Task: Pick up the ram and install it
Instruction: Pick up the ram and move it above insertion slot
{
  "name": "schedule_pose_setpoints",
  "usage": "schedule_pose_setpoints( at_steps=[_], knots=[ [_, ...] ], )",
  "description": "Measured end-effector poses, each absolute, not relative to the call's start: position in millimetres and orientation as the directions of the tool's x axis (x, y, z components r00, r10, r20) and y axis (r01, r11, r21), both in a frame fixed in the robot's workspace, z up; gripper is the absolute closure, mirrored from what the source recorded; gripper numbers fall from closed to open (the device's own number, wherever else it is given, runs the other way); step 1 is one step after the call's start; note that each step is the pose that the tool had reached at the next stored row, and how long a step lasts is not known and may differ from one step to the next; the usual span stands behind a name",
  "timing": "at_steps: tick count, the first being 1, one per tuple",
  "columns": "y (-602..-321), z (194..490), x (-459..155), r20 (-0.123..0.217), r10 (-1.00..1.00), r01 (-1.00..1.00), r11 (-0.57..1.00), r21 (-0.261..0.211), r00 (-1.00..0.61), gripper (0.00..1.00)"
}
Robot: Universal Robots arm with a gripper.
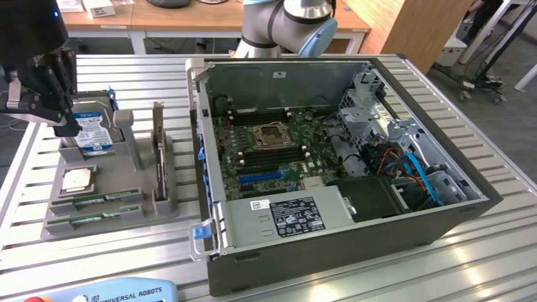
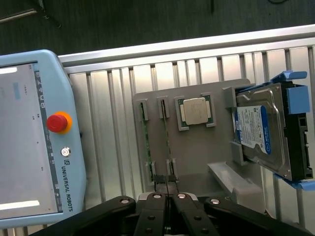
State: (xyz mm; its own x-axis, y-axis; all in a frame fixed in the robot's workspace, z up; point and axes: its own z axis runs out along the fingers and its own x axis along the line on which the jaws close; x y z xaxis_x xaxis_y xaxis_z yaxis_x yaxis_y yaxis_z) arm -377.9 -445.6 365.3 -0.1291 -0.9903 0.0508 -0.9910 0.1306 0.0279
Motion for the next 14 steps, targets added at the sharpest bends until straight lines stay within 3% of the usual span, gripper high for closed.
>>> schedule_pose_setpoints(
  at_steps=[14],
  knots=[
    [-445.7,364.4,-378.0,0.049,-0.996,-0.997,0.074,0.028,-0.073,0.90]
  ],
)
